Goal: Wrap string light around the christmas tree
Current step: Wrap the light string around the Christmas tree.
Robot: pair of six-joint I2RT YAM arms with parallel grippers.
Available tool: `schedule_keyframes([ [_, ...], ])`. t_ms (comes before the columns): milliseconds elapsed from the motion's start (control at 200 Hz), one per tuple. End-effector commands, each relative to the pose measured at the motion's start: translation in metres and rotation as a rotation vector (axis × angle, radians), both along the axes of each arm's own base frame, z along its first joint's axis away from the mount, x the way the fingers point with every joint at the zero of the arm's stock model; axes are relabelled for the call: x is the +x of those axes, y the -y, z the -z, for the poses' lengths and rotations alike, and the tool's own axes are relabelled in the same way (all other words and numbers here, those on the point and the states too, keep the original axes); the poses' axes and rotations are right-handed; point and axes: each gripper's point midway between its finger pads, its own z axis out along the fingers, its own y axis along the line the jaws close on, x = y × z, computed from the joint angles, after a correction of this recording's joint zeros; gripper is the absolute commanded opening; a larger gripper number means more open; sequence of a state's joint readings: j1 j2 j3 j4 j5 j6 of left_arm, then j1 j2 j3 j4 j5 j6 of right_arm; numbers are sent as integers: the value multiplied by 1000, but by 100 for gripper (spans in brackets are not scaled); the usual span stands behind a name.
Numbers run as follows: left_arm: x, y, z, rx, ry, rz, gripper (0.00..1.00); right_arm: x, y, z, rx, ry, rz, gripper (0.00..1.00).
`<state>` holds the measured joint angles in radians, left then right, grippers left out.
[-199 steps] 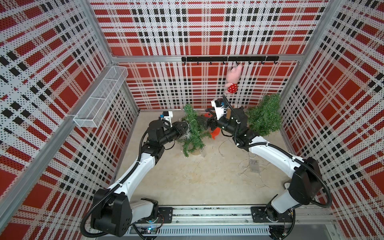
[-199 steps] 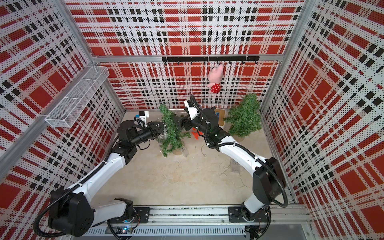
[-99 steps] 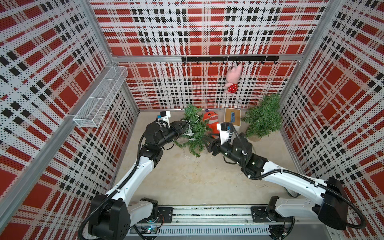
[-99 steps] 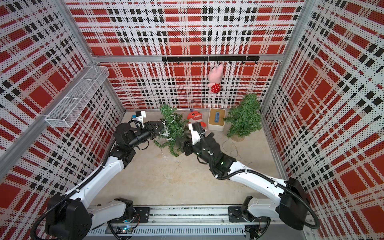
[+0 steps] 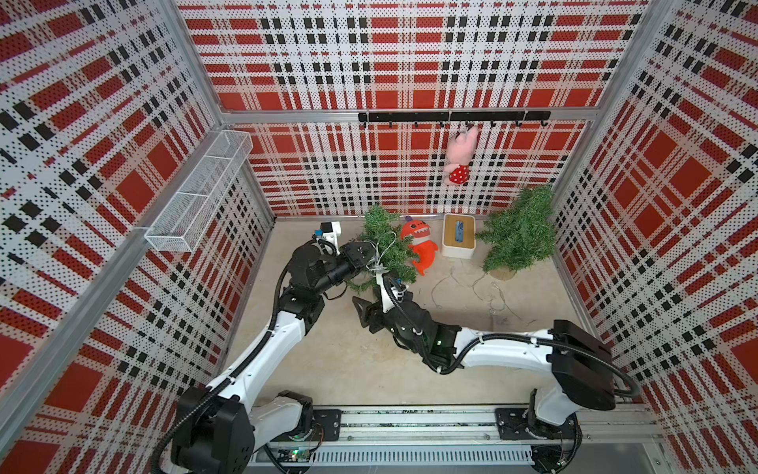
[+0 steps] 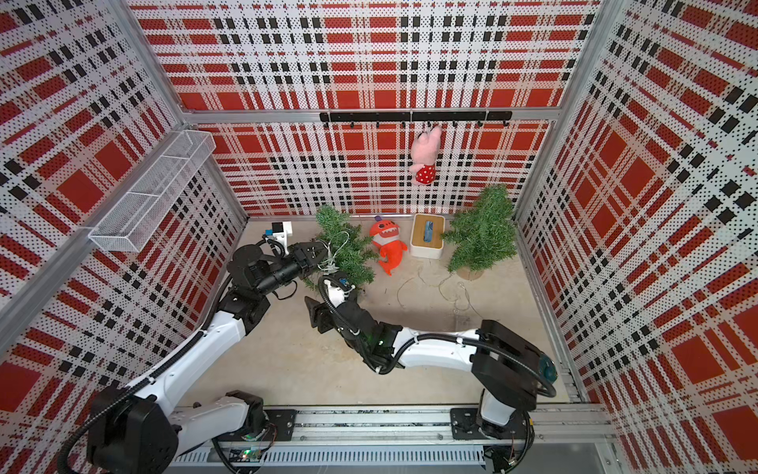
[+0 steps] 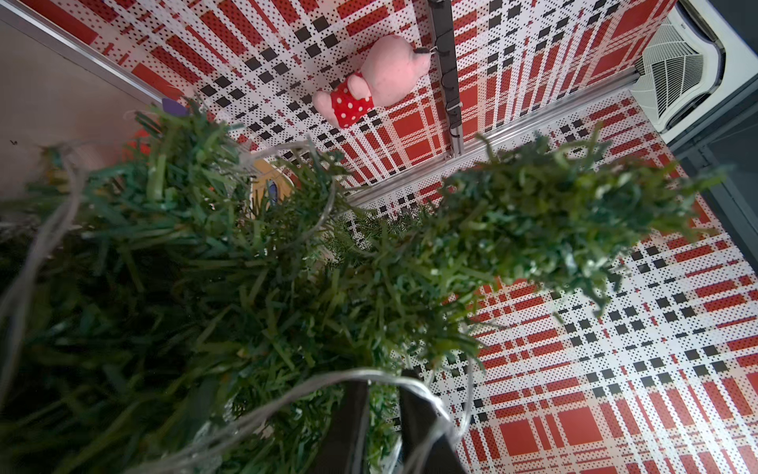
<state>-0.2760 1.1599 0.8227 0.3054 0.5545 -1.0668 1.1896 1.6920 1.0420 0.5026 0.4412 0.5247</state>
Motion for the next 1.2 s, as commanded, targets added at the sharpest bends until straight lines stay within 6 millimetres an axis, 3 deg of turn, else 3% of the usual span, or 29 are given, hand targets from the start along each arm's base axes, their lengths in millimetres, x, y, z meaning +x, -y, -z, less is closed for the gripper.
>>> schedule_keyframes([
  [0,-5,-1,-2,14,23,-4,20,17,-10,-13,76,45,86,67],
  [80,-6,-1,-3,13,27,-5,20,24,-18,-1,75,44,111,60],
  [200,-7,-2,-5,21,33,-4,20,26,-13,10,74,27,137,33],
  [356,-3,-8,-4,54,40,-18,22,-8,-7,-8,49,33,-1,0],
  [451,-3,-10,-8,67,57,-22,26,-30,2,-29,51,30,-107,0],
  [486,3,-22,-9,67,64,-58,28,-37,5,-38,46,34,-137,0],
  [626,2,-29,-12,85,85,-61,48,-49,37,-76,3,85,-166,0],
  [706,3,-42,-12,111,89,-95,53,-51,59,-96,-38,113,-165,0],
  [922,3,-73,-13,200,127,-180,65,-12,120,-137,-78,112,-72,0],
  [1087,3,-76,-17,244,166,-211,70,24,122,-144,-77,80,-90,0],
  [1197,-7,-57,-40,301,279,-213,79,34,118,-137,-50,73,-77,0],
])
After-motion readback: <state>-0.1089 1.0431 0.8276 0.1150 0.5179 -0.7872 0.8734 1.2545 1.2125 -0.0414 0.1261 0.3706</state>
